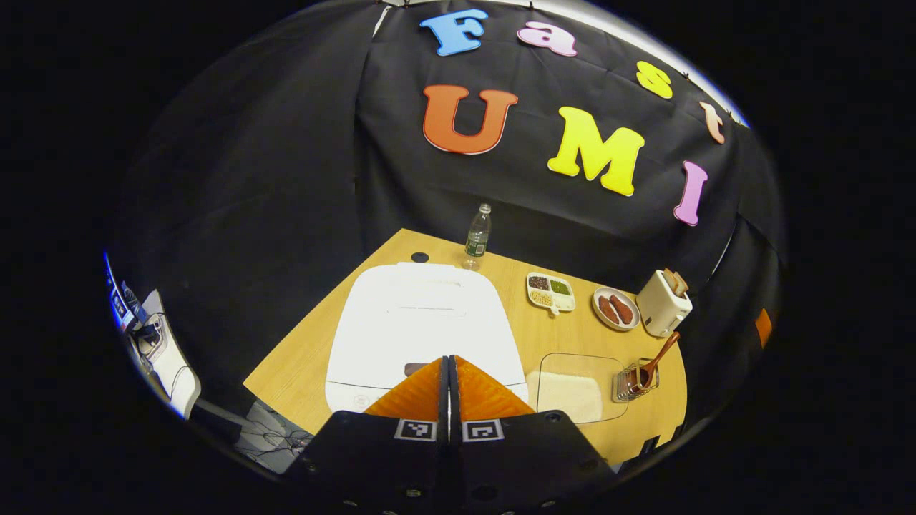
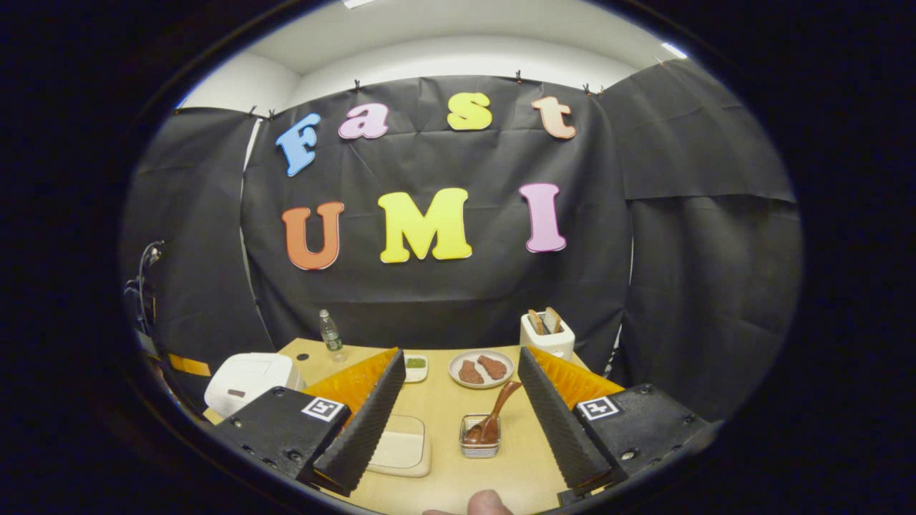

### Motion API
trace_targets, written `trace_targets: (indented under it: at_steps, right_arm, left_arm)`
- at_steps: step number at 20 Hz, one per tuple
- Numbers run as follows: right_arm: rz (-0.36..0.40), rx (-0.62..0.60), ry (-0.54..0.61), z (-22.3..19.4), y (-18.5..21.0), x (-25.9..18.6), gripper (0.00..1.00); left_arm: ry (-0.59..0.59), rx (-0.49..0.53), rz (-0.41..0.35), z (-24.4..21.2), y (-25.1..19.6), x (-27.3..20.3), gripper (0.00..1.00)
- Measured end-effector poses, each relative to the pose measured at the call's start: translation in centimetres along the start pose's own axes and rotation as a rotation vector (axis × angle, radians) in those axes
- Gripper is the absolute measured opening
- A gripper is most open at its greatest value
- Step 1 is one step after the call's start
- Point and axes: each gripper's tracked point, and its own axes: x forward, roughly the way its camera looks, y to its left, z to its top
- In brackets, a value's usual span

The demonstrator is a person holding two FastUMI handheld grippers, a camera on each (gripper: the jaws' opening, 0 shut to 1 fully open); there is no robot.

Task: Close the left gripper, press the button to open the rice cooker; take a wooden spoon from the chopstick holder with the right hand, scoop a spoonful of rice and pour it into the rice cooker, then put the wooden spoon back into the chopstick holder.

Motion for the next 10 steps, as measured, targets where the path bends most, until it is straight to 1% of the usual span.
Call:
trace_targets:
  at_steps: [3,6,10]
  right_arm:
    - [-0.009,-0.01,0.014,-0.5,-0.6,1.0,1.0]
    - [-0.028,-0.007,0.031,-1.2,-1.5,1.9,1.0]
    - [-0.035,-0.007,0.067,-2.4,-1.5,2.9,1.0]
  left_arm:
    - [0.059,-0.008,-0.01,-1.2,0.6,2.5,0.0]
    - [0.097,-0.034,-0.014,-2.4,1.4,4.0,0.0]
    - [0.099,-0.068,-0.003,-2.2,2.0,5.5,0.0]
